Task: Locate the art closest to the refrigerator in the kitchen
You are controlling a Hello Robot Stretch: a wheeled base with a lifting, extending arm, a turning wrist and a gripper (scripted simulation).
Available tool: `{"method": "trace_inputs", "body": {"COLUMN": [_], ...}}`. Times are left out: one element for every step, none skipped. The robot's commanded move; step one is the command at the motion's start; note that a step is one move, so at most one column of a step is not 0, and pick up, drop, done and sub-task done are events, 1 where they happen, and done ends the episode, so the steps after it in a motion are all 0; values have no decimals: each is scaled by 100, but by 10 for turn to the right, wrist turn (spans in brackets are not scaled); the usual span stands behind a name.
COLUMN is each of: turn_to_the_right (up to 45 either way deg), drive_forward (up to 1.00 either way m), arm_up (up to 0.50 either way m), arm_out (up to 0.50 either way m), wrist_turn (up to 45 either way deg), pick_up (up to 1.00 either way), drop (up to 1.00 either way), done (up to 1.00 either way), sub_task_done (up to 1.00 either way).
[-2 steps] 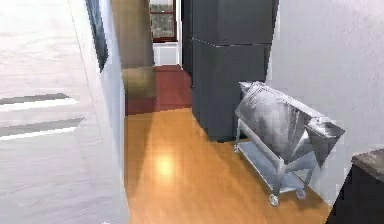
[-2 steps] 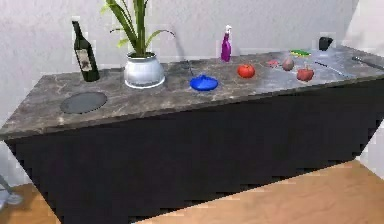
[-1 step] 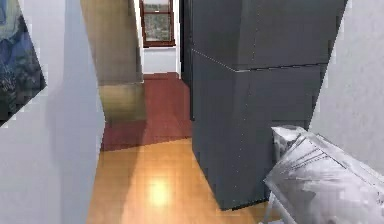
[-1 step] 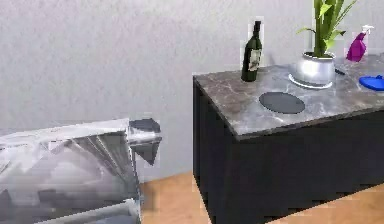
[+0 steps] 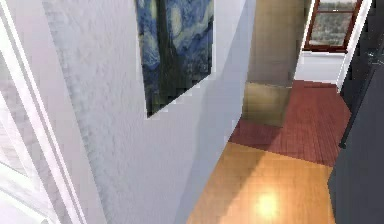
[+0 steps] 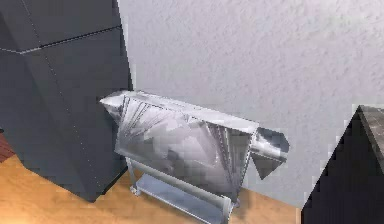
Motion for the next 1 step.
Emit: {"method": "trace_inputs", "body": {"turn_to_the_right": [0], "drive_forward": [0], "arm_up": [0], "arm_out": [0], "wrist_turn": [0], "pick_up": [0], "drop": [0], "done": [100], "sub_task_done": [0]}}
